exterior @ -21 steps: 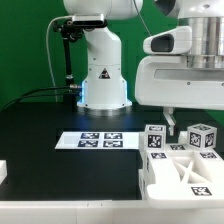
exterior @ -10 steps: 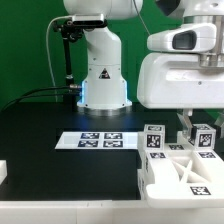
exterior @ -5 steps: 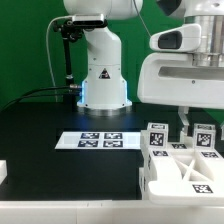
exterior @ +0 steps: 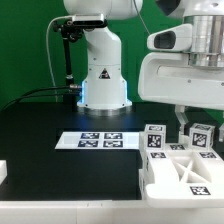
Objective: Assemble chair
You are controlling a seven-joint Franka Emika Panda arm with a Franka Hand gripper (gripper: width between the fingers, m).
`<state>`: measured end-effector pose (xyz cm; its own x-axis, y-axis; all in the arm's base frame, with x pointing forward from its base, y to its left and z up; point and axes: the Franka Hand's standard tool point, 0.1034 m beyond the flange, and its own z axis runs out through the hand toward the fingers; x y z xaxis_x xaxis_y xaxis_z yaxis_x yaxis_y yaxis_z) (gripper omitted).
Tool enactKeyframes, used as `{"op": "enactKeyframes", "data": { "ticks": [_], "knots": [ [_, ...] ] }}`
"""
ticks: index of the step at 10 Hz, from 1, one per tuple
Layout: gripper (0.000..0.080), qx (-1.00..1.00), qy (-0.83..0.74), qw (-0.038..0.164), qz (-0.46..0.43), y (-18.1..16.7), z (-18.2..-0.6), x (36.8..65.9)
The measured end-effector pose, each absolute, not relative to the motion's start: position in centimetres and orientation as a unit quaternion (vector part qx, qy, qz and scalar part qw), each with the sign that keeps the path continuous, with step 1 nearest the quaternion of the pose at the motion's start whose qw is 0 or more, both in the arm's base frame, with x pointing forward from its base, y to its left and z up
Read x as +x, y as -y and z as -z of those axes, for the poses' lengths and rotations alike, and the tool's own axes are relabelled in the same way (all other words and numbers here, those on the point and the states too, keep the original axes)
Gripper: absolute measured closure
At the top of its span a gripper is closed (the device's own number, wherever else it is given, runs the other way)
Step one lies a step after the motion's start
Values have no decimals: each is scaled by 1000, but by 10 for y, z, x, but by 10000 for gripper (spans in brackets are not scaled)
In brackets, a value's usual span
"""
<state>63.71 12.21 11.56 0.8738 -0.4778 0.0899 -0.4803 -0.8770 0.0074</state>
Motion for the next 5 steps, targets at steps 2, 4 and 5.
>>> {"op": "enactKeyframes", "data": {
  "ticks": [2,4,5],
  "knots": [
    [189,982,183,18,-42,-122,-116,637],
    [162,998,53,25,-36,-128,-116,637],
    [152,999,-29,28,-34,-131,-115,636]
  ]
}}
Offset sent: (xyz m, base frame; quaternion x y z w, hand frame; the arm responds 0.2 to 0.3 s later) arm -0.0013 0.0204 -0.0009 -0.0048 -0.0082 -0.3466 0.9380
